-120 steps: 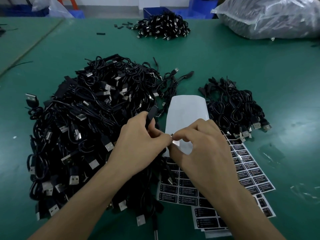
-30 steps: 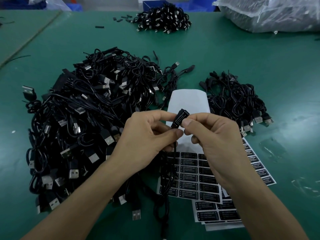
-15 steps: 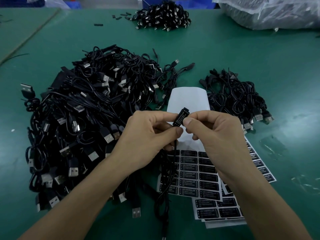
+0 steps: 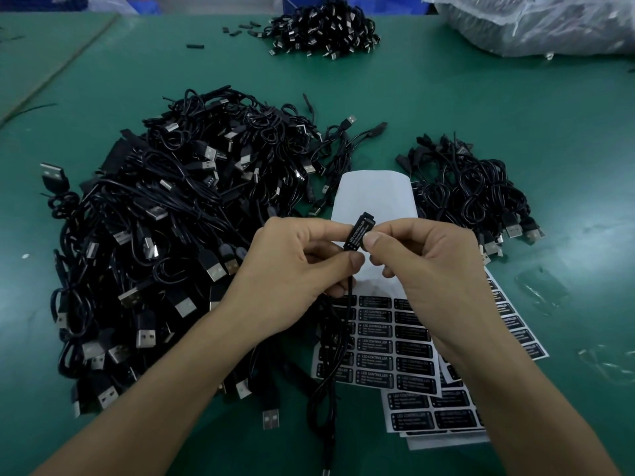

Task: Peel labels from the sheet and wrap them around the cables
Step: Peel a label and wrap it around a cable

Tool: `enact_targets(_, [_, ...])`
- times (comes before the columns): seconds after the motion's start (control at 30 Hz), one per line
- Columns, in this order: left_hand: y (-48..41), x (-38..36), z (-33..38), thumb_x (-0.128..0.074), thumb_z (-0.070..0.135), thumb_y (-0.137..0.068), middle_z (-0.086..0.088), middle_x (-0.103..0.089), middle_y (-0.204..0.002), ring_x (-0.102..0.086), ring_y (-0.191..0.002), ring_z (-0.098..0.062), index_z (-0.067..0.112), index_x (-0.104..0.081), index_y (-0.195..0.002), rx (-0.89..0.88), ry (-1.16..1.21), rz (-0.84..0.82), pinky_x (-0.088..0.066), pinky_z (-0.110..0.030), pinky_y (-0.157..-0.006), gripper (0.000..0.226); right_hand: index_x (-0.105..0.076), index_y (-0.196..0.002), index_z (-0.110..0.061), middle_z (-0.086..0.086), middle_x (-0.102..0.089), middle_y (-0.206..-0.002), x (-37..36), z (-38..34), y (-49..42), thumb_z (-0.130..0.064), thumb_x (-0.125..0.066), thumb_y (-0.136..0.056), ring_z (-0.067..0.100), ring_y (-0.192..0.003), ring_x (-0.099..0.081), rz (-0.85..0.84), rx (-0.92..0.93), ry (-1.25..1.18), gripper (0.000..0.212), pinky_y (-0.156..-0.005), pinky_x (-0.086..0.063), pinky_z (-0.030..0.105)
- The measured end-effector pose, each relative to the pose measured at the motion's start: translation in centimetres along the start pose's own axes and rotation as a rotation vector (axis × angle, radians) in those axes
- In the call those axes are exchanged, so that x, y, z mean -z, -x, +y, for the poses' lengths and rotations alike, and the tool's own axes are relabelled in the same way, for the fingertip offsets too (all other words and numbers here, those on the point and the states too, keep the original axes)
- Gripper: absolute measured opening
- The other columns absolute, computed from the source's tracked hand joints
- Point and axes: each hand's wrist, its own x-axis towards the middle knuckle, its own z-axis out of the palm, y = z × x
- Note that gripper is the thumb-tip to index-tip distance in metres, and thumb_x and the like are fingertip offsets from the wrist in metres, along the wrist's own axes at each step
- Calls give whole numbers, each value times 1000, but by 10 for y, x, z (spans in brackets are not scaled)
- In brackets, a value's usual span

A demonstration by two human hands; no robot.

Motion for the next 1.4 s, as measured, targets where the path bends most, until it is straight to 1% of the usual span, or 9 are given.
enact_targets(0.2, [1,0,0,-75,11,-89,-2,-75,-69,-71,-59,-18,28,-76,-102,1,8,-6,-58,-23,-60,22,-73,-69,-24,-6,-67,-60,-1,1,0,-16,-70,-87,0,-53,-53,13,9,23,20,-55,-47,14])
enact_targets(0.43, [1,-1,1,-75,13,-89,-1,-75,-69,-72,-60,-16,27,-75,-99,-5,14,-3,-57,-21,-59,18,-72,-67,-24,-8,-66,-59,-2,2,0,-17,-70,-86,3,-54,-54,26,11,40,20,-55,-48,17])
enact_targets(0.63, [2,-1,2,-75,11,-89,-4,-76,-71,-73,-62,-19,23,-76,-96,7,27,4,-57,-22,-58,15,-72,-69,-22,-7,-67,-60,-2,3,0,-17,-70,-87,4,-55,-55,30,15,58,19,-56,-49,19])
enact_targets(0.77, [2,-1,3,-75,11,-88,-5,-76,-71,-74,-63,-17,22,-75,-94,10,37,3,-57,-21,-59,12,-73,-69,-21,-6,-67,-61,-3,4,0,-19,-71,-86,5,-55,-55,38,0,56,17,-56,-49,23])
enact_targets(0.93, [2,-1,3,-76,11,-88,-4,-76,-72,-74,-64,-18,22,-75,-92,7,26,5,-58,-23,-59,11,-72,-68,-22,-7,-67,-60,-3,4,0,-18,-71,-85,5,-54,-56,48,1,64,18,-56,-50,22])
enact_targets(1.3, [3,-1,3,-76,12,-88,-6,-76,-73,-74,-64,-20,18,-75,-93,20,34,13,-58,-23,-59,7,-72,-67,-23,-6,-67,-60,-4,4,-1,-18,-71,-85,8,-55,-56,62,-6,77,19,-55,-52,28])
enact_targets(1.4, [3,-1,3,-76,12,-88,-6,-76,-72,-75,-64,-20,18,-75,-93,21,33,16,-58,-23,-59,8,-72,-66,-23,-6,-67,-59,-4,4,0,-17,-71,-85,8,-55,-56,59,-5,70,20,-55,-51,26])
